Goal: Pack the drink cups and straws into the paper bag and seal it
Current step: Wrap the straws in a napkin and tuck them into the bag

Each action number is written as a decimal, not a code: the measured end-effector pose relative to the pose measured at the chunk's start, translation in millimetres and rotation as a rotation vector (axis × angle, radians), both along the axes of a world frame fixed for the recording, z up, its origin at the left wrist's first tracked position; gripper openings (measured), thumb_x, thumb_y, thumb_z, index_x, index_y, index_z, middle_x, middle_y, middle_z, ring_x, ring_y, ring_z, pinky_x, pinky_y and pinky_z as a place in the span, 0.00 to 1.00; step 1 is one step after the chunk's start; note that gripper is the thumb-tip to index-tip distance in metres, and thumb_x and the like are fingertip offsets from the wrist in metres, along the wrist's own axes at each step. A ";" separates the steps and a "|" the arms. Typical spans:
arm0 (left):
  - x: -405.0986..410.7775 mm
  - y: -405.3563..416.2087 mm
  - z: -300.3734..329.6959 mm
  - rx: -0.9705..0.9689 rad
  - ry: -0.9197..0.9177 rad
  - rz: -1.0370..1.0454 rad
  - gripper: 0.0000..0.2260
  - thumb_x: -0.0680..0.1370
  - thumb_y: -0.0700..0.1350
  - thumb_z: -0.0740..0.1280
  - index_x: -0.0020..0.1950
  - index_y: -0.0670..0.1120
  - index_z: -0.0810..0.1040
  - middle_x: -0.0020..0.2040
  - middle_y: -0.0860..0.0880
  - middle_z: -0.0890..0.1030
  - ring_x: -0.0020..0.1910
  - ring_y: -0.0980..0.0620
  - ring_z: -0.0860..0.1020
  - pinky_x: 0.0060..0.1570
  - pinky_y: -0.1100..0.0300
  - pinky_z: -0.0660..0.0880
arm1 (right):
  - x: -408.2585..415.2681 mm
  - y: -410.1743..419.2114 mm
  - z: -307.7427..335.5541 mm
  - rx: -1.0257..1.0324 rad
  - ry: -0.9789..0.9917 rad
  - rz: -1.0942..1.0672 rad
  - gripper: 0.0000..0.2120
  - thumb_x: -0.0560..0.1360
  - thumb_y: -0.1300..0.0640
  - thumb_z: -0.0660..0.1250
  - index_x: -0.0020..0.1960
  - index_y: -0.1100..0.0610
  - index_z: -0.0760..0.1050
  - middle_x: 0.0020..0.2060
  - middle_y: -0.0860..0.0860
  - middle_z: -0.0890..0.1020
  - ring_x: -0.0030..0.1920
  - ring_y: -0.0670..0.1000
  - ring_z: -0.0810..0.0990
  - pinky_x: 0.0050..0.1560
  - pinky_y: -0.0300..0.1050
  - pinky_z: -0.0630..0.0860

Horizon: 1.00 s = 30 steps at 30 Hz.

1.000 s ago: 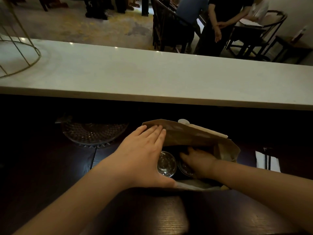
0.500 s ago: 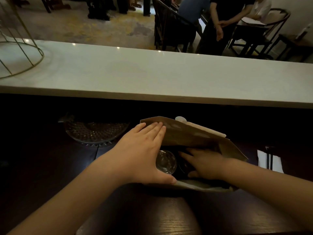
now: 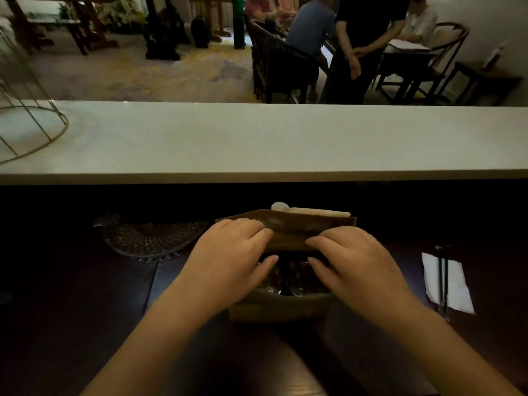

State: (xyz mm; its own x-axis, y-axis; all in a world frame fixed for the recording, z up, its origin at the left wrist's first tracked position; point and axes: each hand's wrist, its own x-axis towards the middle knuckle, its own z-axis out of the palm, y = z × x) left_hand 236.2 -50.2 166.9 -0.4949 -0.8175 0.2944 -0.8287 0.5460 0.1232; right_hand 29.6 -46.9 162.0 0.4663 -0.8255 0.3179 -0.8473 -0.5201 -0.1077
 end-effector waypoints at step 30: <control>-417.4 -72.5 -181.4 0.891 0.580 0.572 0.16 0.73 0.35 0.61 0.26 0.45 0.63 0.24 0.49 0.65 0.26 0.54 0.63 0.22 0.67 0.61 | -369.1 -42.4 -200.5 0.638 -0.691 -0.958 0.16 0.70 0.59 0.69 0.55 0.66 0.77 0.50 0.62 0.82 0.51 0.60 0.80 0.51 0.47 0.74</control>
State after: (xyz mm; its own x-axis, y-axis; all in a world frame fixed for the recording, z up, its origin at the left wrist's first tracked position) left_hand -181.3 -122.7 -14.5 0.0236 -0.9046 -0.4257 -0.6192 -0.3476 0.7042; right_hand -339.5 -89.2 -38.5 -0.4732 -0.8255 -0.3076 -0.5212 0.5438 -0.6578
